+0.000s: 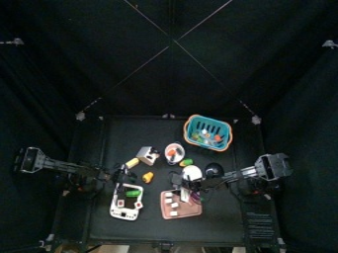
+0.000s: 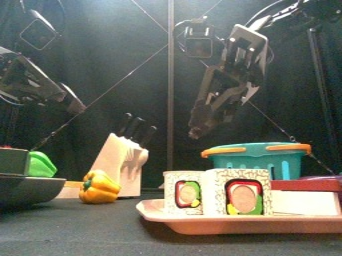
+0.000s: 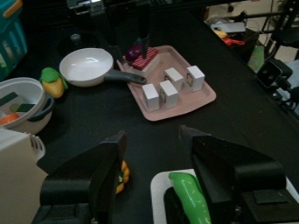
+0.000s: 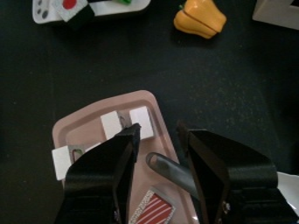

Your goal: Grab sushi piece

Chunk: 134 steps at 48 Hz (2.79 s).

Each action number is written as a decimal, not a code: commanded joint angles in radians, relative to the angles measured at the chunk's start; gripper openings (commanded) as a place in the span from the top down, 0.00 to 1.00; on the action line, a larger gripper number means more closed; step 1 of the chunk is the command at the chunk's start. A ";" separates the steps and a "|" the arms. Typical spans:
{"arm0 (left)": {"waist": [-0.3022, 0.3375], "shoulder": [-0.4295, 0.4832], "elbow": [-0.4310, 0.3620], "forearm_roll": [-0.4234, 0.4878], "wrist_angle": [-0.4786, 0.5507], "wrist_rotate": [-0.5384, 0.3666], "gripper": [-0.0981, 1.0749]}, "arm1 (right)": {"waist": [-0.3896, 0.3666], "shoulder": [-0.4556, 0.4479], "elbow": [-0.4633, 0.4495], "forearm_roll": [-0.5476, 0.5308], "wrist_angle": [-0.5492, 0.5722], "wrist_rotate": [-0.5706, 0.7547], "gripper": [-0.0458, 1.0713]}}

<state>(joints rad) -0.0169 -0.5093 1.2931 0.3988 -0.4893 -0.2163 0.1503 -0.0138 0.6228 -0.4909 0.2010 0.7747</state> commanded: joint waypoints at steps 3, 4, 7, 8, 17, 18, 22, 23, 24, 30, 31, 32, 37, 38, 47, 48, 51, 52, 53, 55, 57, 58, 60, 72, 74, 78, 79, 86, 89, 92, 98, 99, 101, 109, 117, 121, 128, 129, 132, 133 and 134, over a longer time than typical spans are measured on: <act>-0.003 0.002 -0.025 -0.008 -0.002 0.002 0.16 | 0.006 0.031 -0.026 -0.003 -0.005 -0.002 0.26; -0.003 0.002 -0.025 -0.009 0.000 0.002 0.16 | 0.008 0.040 -0.029 -0.006 -0.005 -0.003 0.26; -0.003 0.002 -0.025 -0.011 0.002 0.002 0.16 | 0.012 0.055 -0.037 -0.008 -0.003 -0.003 0.26; -0.003 0.002 -0.023 -0.012 0.002 0.002 0.16 | 0.014 0.058 -0.040 -0.009 -0.005 -0.003 0.26; -0.003 0.002 -0.021 -0.014 0.020 0.002 0.16 | 0.021 0.069 -0.054 -0.003 -0.005 0.006 0.26; -0.003 0.002 -0.021 -0.015 0.021 0.002 0.16 | 0.020 0.069 -0.055 -0.003 -0.006 0.008 0.26; -0.003 0.002 -0.021 -0.021 0.023 0.002 0.16 | 0.020 0.072 -0.060 0.000 -0.006 0.009 0.25; -0.003 0.002 -0.021 -0.023 0.025 0.002 0.16 | 0.020 0.074 -0.061 0.003 -0.006 0.009 0.25; -0.003 0.002 -0.021 -0.026 0.023 0.002 0.16 | 0.018 0.075 -0.061 0.005 -0.006 0.009 0.25; -0.003 0.002 -0.021 -0.035 0.023 0.003 0.16 | 0.015 0.094 -0.069 0.012 -0.006 0.008 0.25; -0.003 0.002 -0.020 -0.035 0.025 0.003 0.16 | 0.017 0.097 -0.069 0.012 -0.006 0.008 0.25; -0.003 0.002 -0.021 -0.035 0.025 0.003 0.16 | 0.015 0.100 -0.071 0.012 -0.006 0.008 0.25; -0.003 0.002 -0.020 -0.035 0.025 0.003 0.16 | 0.015 0.114 -0.075 0.014 -0.006 0.009 0.25; -0.003 0.002 -0.020 -0.035 0.025 0.003 0.16 | 0.015 0.117 -0.075 0.014 -0.006 0.009 0.25; -0.003 0.002 -0.018 -0.035 0.025 0.003 0.16 | 0.014 0.132 -0.081 0.014 -0.005 0.006 0.25; -0.003 0.002 -0.018 -0.035 0.025 0.003 0.16 | 0.014 0.133 -0.084 0.014 -0.006 0.006 0.25; -0.003 0.002 -0.018 -0.035 0.025 0.003 0.16 | 0.014 0.140 -0.086 0.014 -0.005 0.005 0.25; -0.003 0.002 -0.018 -0.035 0.025 0.003 0.16 | 0.015 0.141 -0.086 0.014 -0.006 0.005 0.25; -0.003 0.002 -0.018 -0.035 0.025 0.003 0.16 | 0.015 0.143 -0.086 0.014 -0.005 0.003 0.25; -0.003 0.002 -0.017 -0.035 0.025 0.003 0.16 | 0.018 0.146 -0.087 0.014 -0.005 0.000 0.25; -0.003 0.002 -0.017 -0.037 0.025 0.003 0.16 | 0.020 0.149 -0.087 0.014 -0.005 0.000 0.25; -0.003 0.002 -0.017 -0.035 0.025 0.003 0.16 | 0.020 0.150 -0.087 0.012 -0.005 0.000 0.25; -0.002 0.002 -0.017 -0.035 0.025 0.003 0.17 | 0.020 0.153 -0.091 0.011 -0.005 0.000 0.25; -0.002 0.002 -0.015 -0.035 0.028 0.003 0.16 | 0.014 0.179 -0.095 0.009 -0.003 -0.002 0.26; -0.002 0.002 -0.017 -0.037 0.028 0.002 0.16 | 0.014 0.181 -0.095 0.006 -0.002 -0.002 0.26; -0.002 0.002 -0.015 -0.035 0.028 0.003 0.16 | 0.012 0.184 -0.097 0.005 -0.002 -0.002 0.26; -0.002 0.002 -0.017 -0.035 0.028 0.003 0.16 | 0.012 0.184 -0.097 0.006 0.000 -0.003 0.26; -0.002 0.002 -0.015 -0.037 0.028 0.002 0.16 | 0.012 0.183 -0.100 0.005 -0.002 -0.003 0.29; -0.002 0.002 -0.014 -0.037 0.028 0.002 0.16 | 0.014 0.183 -0.101 0.005 0.000 -0.003 0.32; 0.000 0.002 -0.012 -0.037 0.028 0.002 0.16 | 0.014 0.183 -0.101 0.005 -0.002 -0.003 0.35; 0.000 0.002 -0.012 -0.037 0.028 0.000 0.16 | 0.014 0.179 -0.101 0.005 0.000 -0.003 0.42; 0.000 0.002 -0.012 -0.037 0.028 0.000 0.16 | 0.014 0.178 -0.101 0.003 -0.002 -0.003 0.42; 0.002 0.002 -0.012 -0.037 0.028 0.000 0.16 | 0.012 0.175 -0.101 0.005 0.000 -0.003 0.43; 0.000 0.002 -0.014 -0.037 0.028 0.002 0.16 | 0.012 0.140 -0.101 0.003 0.003 -0.003 0.43; 0.003 0.000 -0.015 -0.035 0.028 0.005 0.16 | 0.012 0.107 -0.098 -0.012 0.003 0.000 0.43; 0.006 0.000 -0.015 -0.037 0.029 0.005 0.16 | 0.012 0.103 -0.097 -0.015 0.005 0.002 0.43; 0.038 -0.006 -0.015 -0.037 0.041 0.005 0.16 | 0.012 0.103 -0.098 -0.015 0.006 0.003 0.43; 0.043 -0.008 -0.017 -0.035 0.041 0.005 0.17 | 0.012 0.103 -0.098 -0.015 0.008 0.003 0.43; 0.051 -0.009 -0.017 -0.037 0.043 0.003 0.16 | 0.011 0.101 -0.100 -0.015 0.017 0.008 0.43; 0.052 -0.011 -0.017 -0.037 0.043 0.003 0.16 | 0.009 0.100 -0.101 -0.014 0.021 0.008 0.43; 0.054 -0.011 -0.017 -0.035 0.043 0.003 0.16 | 0.008 0.098 -0.103 -0.014 0.026 0.008 0.43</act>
<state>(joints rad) 0.0261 -0.5170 1.2931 0.3651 -0.4433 -0.2132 0.1641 0.1273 0.5415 -0.5047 0.2148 0.7793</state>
